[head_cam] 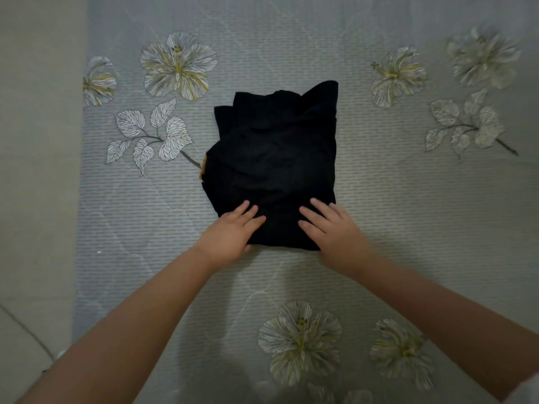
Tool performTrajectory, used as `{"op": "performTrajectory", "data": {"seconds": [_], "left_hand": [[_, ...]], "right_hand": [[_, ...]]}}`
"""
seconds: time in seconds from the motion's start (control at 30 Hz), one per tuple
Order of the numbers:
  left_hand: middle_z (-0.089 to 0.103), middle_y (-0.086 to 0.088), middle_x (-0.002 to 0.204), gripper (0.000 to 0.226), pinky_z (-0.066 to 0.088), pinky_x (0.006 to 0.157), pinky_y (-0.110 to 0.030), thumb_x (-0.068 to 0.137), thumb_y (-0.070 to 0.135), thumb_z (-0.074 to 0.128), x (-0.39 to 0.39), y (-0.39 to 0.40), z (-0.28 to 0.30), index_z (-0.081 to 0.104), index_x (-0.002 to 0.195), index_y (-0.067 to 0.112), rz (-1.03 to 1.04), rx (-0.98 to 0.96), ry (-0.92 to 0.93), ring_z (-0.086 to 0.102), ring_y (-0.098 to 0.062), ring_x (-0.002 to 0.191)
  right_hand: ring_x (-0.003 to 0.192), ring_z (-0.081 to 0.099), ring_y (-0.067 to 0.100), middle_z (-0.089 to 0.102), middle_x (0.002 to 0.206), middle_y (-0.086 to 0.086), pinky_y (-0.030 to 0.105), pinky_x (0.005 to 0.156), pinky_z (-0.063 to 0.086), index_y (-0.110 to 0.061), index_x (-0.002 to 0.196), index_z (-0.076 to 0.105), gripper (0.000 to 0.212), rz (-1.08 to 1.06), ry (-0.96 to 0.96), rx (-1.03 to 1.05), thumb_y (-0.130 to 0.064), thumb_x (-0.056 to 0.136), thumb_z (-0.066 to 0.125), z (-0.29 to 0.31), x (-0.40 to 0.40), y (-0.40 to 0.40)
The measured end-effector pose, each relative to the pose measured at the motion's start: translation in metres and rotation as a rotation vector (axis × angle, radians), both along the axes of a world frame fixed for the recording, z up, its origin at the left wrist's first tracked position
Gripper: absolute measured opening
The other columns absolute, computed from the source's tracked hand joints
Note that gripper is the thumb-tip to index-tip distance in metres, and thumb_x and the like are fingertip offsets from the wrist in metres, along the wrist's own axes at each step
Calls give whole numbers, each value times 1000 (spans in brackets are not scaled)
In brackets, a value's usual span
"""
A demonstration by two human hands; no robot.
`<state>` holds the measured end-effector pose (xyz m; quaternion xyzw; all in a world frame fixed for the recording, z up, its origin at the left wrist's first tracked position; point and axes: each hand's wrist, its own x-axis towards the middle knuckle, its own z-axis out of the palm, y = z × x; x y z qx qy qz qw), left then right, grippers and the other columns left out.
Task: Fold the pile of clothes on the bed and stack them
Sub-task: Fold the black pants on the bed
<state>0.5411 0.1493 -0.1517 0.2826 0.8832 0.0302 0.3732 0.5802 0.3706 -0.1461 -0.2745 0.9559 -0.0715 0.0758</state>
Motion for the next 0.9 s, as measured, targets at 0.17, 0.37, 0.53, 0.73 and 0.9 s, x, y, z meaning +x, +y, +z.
{"op": "performTrajectory", "data": {"seconds": [0.17,0.37,0.53,0.73,0.9], "left_hand": [[10,-3,155,58,6,111,-18,94,14,46,14,-3,27,19,146,17,65,121,-42,4,-14,143],[70,-23,90,53,55,54,-35,41,-16,84,24,6,100,67,92,-12,-126,348,416,70,-32,75],[70,-22,76,32,51,40,-32,53,-8,74,29,44,162,68,85,-12,-152,366,535,69,-31,59],[70,-11,67,31,45,37,-22,51,2,81,68,84,182,70,81,-2,-122,408,598,66,-21,51],[63,-12,108,29,43,75,-30,98,23,40,138,104,130,57,112,5,-19,112,131,59,-23,95]], "right_hand": [[117,55,33,65,116,14,50,99,39,-3,102,69,48,-15,-213,-17,5,55,78,22,-1,4],[67,70,31,72,80,18,41,49,55,8,83,71,50,79,-82,-280,14,34,83,81,3,41],[54,68,30,72,76,18,32,37,52,7,83,71,48,33,-12,-321,17,37,83,135,6,71],[60,70,28,72,76,17,37,46,56,5,84,72,46,-13,19,-379,14,41,83,153,48,109],[117,55,18,57,128,9,27,96,43,-9,125,56,41,-52,-356,-108,-3,85,55,104,114,125]]}}
